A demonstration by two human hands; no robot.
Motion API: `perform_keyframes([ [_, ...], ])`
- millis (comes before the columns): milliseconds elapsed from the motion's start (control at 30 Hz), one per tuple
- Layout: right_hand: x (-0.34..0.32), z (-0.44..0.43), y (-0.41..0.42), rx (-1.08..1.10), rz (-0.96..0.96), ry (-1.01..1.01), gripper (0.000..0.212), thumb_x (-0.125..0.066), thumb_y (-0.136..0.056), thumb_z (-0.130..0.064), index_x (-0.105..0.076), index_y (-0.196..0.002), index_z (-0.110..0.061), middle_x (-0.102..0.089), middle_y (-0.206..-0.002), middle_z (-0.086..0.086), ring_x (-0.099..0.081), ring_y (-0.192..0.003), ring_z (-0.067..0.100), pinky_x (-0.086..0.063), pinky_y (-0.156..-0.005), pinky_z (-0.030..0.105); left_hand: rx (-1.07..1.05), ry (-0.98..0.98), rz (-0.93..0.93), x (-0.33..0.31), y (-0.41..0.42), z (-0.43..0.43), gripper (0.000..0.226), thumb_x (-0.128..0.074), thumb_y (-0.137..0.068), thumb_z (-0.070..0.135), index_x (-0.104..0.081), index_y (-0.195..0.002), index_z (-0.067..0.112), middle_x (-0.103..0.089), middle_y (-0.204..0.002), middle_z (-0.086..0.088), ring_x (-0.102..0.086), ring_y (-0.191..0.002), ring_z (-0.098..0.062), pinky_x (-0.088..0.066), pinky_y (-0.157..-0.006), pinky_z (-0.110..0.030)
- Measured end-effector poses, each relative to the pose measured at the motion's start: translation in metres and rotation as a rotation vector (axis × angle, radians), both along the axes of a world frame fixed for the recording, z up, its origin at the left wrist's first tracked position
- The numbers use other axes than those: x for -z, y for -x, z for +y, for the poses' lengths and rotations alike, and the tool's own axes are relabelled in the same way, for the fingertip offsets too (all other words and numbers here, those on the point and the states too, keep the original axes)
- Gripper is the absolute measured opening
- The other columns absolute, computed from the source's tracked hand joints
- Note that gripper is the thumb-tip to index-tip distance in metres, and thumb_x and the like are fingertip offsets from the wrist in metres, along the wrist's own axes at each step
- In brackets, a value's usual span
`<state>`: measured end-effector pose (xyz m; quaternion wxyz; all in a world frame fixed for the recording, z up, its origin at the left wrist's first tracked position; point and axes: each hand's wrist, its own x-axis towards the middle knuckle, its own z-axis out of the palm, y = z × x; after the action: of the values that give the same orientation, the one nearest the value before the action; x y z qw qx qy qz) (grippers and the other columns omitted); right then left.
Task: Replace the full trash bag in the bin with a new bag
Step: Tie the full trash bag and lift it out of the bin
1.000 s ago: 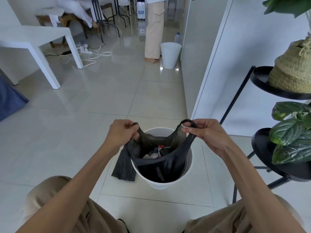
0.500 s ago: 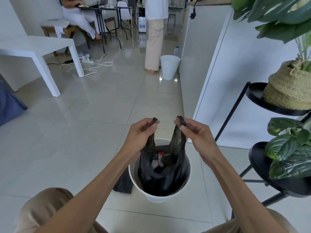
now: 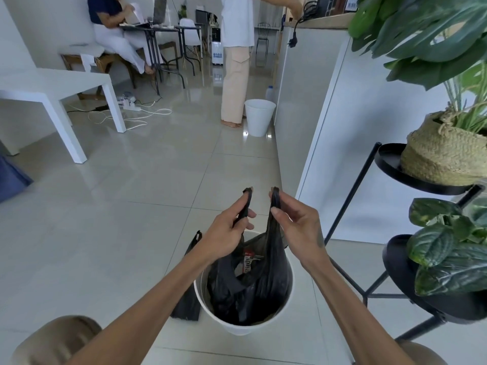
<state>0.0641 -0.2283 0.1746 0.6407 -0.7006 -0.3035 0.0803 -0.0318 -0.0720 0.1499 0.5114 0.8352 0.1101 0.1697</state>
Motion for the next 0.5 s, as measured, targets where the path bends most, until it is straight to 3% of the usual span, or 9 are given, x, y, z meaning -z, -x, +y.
perform_keyframes([
  [100,0.011,-0.002,0.000,0.042,0.002,-0.003,0.041,-0.066,-0.092,0.002,-0.065,-0.131,-0.011,-0.072,-0.124,0.003,-0.069,-0.113,0.006,-0.052,-0.102,0.026,0.065,-0.073,0.085,0.005,0.004,0.001,0.070,-0.037,-0.105,0.002,-0.016,-0.158,0.041,-0.059,-0.122,0.003,-0.067,-0.101,-0.011,-0.050,-0.095,-0.028],
  [267,0.025,-0.005,-0.001,0.091,-0.178,0.126,0.041,-0.065,-0.093,0.002,-0.064,-0.133,-0.009,-0.070,-0.127,0.008,-0.069,-0.114,0.013,-0.054,-0.101,0.036,0.067,-0.077,0.129,0.015,0.006,0.005,0.072,-0.036,-0.103,-0.002,-0.015,-0.159,0.040,-0.060,-0.118,0.001,-0.067,-0.093,-0.014,-0.049,-0.087,-0.018],
  [433,0.033,-0.002,0.007,0.106,-0.225,0.135,0.041,-0.066,-0.092,-0.002,-0.067,-0.130,-0.018,-0.076,-0.114,0.006,-0.074,-0.102,0.016,-0.059,-0.093,0.041,-0.052,-0.004,-0.004,0.022,0.001,0.002,0.061,-0.038,-0.104,-0.001,-0.035,-0.154,0.033,-0.068,-0.092,-0.007,-0.070,-0.071,-0.023,-0.055,-0.077,-0.024],
  [500,0.034,-0.001,0.009,0.107,-0.187,0.141,0.036,-0.067,-0.092,-0.004,-0.067,-0.124,-0.020,-0.078,-0.101,0.005,-0.075,-0.094,0.015,-0.060,-0.088,0.036,-0.091,-0.007,-0.027,0.021,0.000,-0.001,0.049,-0.039,-0.103,-0.002,-0.048,-0.142,0.025,-0.069,-0.086,-0.009,-0.066,-0.061,-0.024,-0.054,-0.070,-0.027],
])
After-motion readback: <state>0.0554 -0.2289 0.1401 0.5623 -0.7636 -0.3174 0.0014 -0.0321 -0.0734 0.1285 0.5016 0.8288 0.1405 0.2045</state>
